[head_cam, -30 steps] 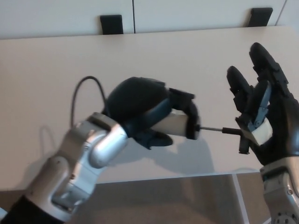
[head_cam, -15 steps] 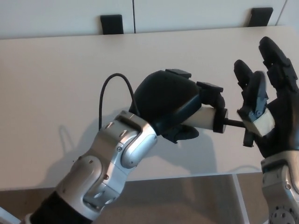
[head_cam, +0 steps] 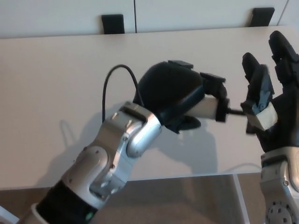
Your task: The robot walks towards a desk on which an air pump is kept in the middle. It lifts it up and holds it with its left hand and uses its right hand to compress it by pushing its handle inwards.
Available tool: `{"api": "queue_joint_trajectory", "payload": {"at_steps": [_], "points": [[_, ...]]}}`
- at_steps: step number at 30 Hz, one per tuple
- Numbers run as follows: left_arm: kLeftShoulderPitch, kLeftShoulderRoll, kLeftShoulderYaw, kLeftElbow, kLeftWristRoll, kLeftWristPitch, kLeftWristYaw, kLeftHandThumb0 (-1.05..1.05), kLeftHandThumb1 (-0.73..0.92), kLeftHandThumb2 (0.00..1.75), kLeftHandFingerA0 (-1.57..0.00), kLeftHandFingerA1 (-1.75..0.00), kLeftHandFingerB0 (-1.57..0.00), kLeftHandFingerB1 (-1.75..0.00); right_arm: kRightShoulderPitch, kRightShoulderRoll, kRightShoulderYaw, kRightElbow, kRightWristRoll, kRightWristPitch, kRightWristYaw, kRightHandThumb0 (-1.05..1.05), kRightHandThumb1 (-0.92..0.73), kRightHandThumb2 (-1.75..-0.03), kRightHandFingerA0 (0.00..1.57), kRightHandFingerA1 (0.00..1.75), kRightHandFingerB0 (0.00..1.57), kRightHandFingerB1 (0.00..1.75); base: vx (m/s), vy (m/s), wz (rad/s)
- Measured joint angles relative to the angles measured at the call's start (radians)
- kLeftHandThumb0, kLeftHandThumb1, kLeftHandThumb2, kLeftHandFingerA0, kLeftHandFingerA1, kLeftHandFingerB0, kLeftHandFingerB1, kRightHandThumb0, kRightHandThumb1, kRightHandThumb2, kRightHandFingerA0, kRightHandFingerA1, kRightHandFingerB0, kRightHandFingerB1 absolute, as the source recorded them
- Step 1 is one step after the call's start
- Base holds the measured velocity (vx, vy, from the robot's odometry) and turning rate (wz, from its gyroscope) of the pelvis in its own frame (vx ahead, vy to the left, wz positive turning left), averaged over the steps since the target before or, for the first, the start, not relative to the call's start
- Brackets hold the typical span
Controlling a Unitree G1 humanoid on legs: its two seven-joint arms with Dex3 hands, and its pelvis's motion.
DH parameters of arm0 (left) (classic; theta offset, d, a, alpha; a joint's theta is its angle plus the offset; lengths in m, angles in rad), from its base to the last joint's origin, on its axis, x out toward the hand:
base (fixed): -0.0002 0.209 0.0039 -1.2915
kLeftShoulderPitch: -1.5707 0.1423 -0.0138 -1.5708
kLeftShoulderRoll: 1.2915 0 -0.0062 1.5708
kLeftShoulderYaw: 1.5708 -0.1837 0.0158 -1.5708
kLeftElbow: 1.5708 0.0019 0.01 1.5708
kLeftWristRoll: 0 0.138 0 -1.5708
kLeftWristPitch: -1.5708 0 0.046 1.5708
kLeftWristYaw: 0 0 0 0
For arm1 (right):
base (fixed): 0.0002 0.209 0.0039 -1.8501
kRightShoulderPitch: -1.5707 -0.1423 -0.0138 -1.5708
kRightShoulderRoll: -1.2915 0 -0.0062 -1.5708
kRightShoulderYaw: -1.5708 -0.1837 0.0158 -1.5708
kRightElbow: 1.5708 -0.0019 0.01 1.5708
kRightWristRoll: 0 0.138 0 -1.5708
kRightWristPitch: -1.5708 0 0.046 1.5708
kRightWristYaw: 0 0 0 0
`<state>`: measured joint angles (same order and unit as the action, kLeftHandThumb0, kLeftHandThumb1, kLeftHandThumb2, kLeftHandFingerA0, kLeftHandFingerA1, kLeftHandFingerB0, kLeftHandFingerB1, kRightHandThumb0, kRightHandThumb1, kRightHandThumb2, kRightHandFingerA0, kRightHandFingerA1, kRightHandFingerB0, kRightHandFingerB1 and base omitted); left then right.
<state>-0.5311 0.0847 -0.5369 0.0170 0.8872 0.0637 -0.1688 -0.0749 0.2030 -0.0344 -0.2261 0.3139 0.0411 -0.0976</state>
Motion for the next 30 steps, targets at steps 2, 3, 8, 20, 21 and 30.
{"api": "queue_joint_trajectory", "payload": {"at_steps": [2, 3, 8, 20, 21, 30], "points": [[-0.037, 0.011, 0.022, 0.064, -0.003, -0.001, 0.014, -0.17, 0.63, 0.57, -0.77, -1.59, -0.68, -0.58, 0.001, -0.005, -0.013, 0.000, -0.003, -0.006, 0.000, -0.84, -0.92, -0.73, 0.11, 0.25, 0.08, 0.22, 0.00, 0.000, 0.00], [-0.053, 0.016, 0.032, 0.094, -0.005, -0.002, 0.022, -0.23, 0.67, 0.61, -0.83, -1.62, -0.58, -1.02, 0.001, -0.007, -0.019, 0.000, -0.005, -0.010, 0.000, -0.87, -0.84, -1.17, 0.08, 0.24, 0.08, 0.16, 0.00, 0.000, 0.00], [-0.122, 0.037, 0.050, 0.253, -0.007, -0.007, 0.049, -0.23, 0.68, 0.59, -0.77, -1.67, -0.77, -0.59, 0.018, -0.030, -0.044, -0.010, -0.019, -0.029, 0.003, -0.74, -0.76, -1.15, 0.01, 0.29, 0.00, 0.25, 0.00, 0.000, 0.00], [-0.159, 0.012, 0.033, 0.470, -0.022, -0.036, 0.146, -0.24, 0.79, 0.60, -0.73, -1.72, -0.58, -1.21, 0.084, -0.056, -0.067, -0.107, -0.045, -0.087, 0.019, -0.82, -0.92, -0.74, 0.11, 0.26, 0.08, 0.22, 0.00, 0.000, 0.00], [-0.159, 0.008, 0.030, 0.474, -0.023, -0.038, 0.152, -0.25, 0.76, 0.60, -0.72, -1.71, -0.67, -0.89, 0.085, -0.056, -0.067, -0.112, -0.045, -0.089, 0.020, -0.87, -0.80, -0.90, 0.12, 0.33, 0.06, 0.21, 0.00, 0.000, 0.00], [-0.119, -0.014, -0.008, 0.458, -0.037, -0.054, 0.175, -0.54, 0.64, 0.59, -0.33, -0.37, -0.29, -0.30, 0.128, -0.050, -0.052, -0.184, -0.057, -0.098, 0.019, -0.82, -0.91, -0.74, 0.11, 0.26, 0.08, 0.21, 0.00, 0.000, 0.00]]}}
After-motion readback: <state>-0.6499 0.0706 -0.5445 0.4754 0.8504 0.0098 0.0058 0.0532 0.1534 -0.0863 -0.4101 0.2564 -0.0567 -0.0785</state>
